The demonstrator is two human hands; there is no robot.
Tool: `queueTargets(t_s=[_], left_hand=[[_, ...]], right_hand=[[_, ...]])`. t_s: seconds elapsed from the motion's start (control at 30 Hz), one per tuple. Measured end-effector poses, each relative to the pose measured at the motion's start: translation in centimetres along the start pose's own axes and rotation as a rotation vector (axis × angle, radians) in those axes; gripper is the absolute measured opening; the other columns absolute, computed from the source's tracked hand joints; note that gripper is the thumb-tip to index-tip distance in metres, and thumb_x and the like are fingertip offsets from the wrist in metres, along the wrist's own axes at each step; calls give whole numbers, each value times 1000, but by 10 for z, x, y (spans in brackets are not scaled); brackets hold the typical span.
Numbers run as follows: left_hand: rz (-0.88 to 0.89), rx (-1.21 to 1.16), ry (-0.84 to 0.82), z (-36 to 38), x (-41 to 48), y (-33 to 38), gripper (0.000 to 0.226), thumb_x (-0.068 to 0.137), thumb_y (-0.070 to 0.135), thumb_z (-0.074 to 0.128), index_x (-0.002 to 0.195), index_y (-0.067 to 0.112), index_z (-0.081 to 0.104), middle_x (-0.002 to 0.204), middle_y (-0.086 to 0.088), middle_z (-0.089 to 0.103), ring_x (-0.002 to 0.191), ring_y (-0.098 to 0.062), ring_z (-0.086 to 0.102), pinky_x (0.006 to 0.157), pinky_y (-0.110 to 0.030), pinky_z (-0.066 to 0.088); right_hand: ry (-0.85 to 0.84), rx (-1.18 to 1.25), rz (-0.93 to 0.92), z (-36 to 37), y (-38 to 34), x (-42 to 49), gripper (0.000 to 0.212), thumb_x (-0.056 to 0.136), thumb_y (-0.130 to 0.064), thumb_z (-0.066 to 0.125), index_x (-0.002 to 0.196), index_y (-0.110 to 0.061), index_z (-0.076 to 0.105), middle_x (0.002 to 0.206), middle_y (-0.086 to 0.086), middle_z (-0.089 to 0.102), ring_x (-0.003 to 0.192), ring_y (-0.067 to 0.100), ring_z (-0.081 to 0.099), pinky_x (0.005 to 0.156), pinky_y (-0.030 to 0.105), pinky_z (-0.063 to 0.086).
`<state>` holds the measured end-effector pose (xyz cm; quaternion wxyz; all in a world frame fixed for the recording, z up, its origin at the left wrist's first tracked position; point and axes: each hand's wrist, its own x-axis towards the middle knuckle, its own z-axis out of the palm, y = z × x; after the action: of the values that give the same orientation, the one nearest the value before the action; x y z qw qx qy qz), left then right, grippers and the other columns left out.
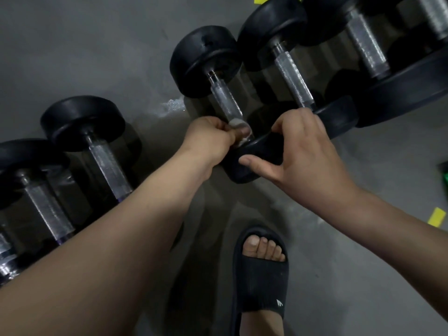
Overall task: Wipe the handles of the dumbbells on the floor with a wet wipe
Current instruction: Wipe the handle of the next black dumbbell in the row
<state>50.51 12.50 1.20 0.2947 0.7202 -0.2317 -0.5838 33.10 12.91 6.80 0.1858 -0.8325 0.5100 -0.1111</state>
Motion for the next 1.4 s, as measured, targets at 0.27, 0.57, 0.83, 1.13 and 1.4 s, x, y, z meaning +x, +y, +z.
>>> queueTargets(t_s=[0.27, 0.57, 0.83, 1.13, 1.4], left_hand=[[-4, -157, 180, -9, 12, 10, 36, 79, 32, 85, 91, 2, 70, 79, -12, 76, 67, -22, 69, 68, -40, 63], [38, -1, 228, -4, 5, 5, 31, 70, 35, 91, 71, 17, 66, 58, 5, 69, 50, -6, 63, 52, -23, 52], [62, 192, 144, 4, -5, 12, 39, 68, 36, 93, 56, 18, 60, 49, 8, 63, 40, 2, 55, 42, -14, 39], [159, 230, 332, 6, 6, 17, 36, 74, 43, 84, 59, 16, 66, 54, 6, 64, 43, 2, 57, 44, -14, 38], [44, -377, 401, -4, 33, 30, 17, 82, 21, 82, 72, 17, 69, 72, -3, 73, 72, -18, 72, 81, -43, 63]], right_hand=[[-17, -139, 83, -3, -16, -4, 66, 77, -68, 64, 98, -7, 51, 101, 11, 49, 91, 29, 53, 82, 35, 47], [-10, -130, 96, 0, -14, -7, 69, 77, -69, 64, 99, -5, 52, 104, 12, 48, 95, 30, 52, 72, 37, 49], [-14, -119, 106, 0, -13, -6, 69, 76, -70, 63, 98, -6, 50, 103, 11, 46, 96, 30, 50, 71, 40, 49], [-18, -122, 98, -1, -10, -5, 67, 75, -69, 65, 98, -8, 51, 102, 9, 46, 95, 29, 51, 70, 33, 42], [-10, -151, 77, 1, -9, -6, 65, 78, -70, 61, 94, -9, 47, 99, 9, 45, 93, 29, 50, 69, 32, 41]])
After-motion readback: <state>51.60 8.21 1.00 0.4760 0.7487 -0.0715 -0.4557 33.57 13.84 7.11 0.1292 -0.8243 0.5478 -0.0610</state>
